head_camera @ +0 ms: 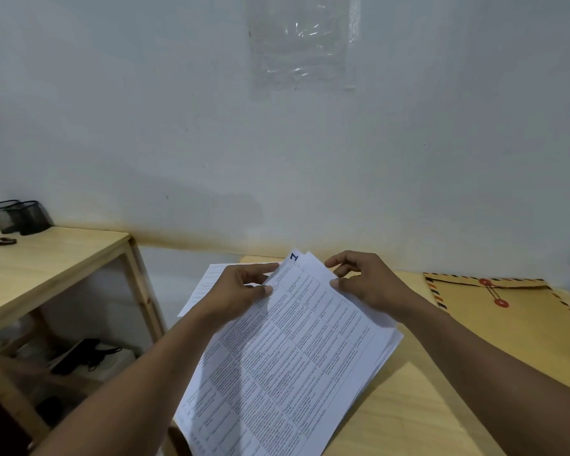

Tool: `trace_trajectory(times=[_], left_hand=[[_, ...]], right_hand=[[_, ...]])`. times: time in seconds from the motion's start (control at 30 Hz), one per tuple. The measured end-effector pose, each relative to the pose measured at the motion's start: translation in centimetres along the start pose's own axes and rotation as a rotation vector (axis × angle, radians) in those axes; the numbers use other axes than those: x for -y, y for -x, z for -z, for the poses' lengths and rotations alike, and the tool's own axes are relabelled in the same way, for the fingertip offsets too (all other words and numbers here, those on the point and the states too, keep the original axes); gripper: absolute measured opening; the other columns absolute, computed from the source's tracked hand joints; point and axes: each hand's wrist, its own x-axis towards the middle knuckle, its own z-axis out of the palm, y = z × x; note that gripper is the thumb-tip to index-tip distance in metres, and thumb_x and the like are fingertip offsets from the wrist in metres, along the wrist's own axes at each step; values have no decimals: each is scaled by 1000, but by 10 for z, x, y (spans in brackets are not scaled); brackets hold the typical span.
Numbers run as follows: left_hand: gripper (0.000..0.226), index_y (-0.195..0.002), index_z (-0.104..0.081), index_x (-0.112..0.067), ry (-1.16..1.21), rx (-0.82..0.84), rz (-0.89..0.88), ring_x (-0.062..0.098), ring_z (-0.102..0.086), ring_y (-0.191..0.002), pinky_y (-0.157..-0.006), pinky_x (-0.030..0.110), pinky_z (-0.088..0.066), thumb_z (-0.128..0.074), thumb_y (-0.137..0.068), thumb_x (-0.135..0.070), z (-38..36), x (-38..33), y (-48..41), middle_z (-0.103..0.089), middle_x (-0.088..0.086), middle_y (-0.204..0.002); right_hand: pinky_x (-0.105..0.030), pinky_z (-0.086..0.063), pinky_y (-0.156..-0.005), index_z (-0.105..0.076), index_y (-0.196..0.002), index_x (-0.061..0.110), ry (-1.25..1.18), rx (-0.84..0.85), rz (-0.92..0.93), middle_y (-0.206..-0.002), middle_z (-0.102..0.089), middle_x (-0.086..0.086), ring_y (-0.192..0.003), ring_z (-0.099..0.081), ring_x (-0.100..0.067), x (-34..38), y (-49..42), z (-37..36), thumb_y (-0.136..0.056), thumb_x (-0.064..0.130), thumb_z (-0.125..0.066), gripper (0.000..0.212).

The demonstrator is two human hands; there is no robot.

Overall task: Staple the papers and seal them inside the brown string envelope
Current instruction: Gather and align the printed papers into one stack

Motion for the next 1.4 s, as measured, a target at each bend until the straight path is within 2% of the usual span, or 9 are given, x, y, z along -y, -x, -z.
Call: trace_trajectory(times=[0.23,0.47,0.63,0.93,1.07,1.13,1.23,1.3,1.4], left_hand=[[44,-124,-73,-32,-11,31,-11,18,-71,-91,-93,42,-57,-70,-91,-4,5,8,-3,-74,8,-110],[43,-124,-73,-36,-36,4,-15,11,-66,-84,-84,31,-54,-71,-92,-8,1,7,-2,-72,-2,-96],[43,-125,-72,-36,-49,8,-16,11,-67,-81,-80,28,-54,-70,-93,-8,3,7,-2,-71,-3,-92],[38,-129,-68,-32,-96,-10,26,11,-67,-80,-79,25,-53,-68,-95,-14,3,8,1,-68,-1,-95],[23,-116,-73,-25,-108,40,47,16,-73,-84,-80,32,-58,-62,-98,-14,6,10,2,-76,1,-100],[19,-111,-72,-23,-118,19,44,19,-74,-87,-83,38,-58,-62,-98,-13,7,15,0,-78,2,-101],[24,-110,-75,-25,-114,-35,36,18,-75,-86,-86,43,-59,-63,-96,-10,11,27,-4,-79,3,-97],[30,-114,-75,-31,-104,-47,46,19,-76,-85,-85,44,-61,-64,-96,-9,16,35,-6,-80,1,-93],[31,-114,-73,-33,-86,-69,66,17,-75,-76,-80,42,-61,-65,-96,-8,27,46,-7,-79,0,-87]], right_hand=[[-17,-48,-61,-69,-112,25,-29,49,-46,-96,-69,3,-73,-67,-5,3,2,-5,-86,-1,-64,36],[-35,-58,-72,-70,-107,27,-94,10,-34,-85,-66,2,-77,-74,-19,-3,0,-18,-90,11,-67,24],[-23,-49,-69,-73,-113,28,-40,-34,15,-85,-60,5,-71,-63,-9,-9,-3,-26,-94,14,-62,26],[-24,-47,-74,-74,-120,28,-35,-30,27,-90,-64,-1,-75,-59,-8,-21,-11,-40,-94,16,-62,31],[-43,-57,-82,-75,-113,33,-75,-37,5,-102,-70,-8,-89,-68,-32,-22,-15,-51,-89,24,-63,29],[-42,-57,-82,-75,-114,33,-67,-21,-22,-102,-70,-8,-92,-68,-35,-26,-18,-57,-87,27,-62,30],[-36,-56,-79,-77,-108,27,-91,5,-58,-94,-71,-1,-85,-69,-24,-26,-25,-63,-89,33,-63,24],[-28,-49,-73,-75,-98,12,-164,9,-107,-84,-66,6,-77,-60,-13,-28,-35,-64,-95,31,-62,24],[-31,-46,-68,-70,-99,2,-86,-14,-206,-83,-61,-3,-71,-52,-17,-41,-55,-62,-98,27,-58,27]])
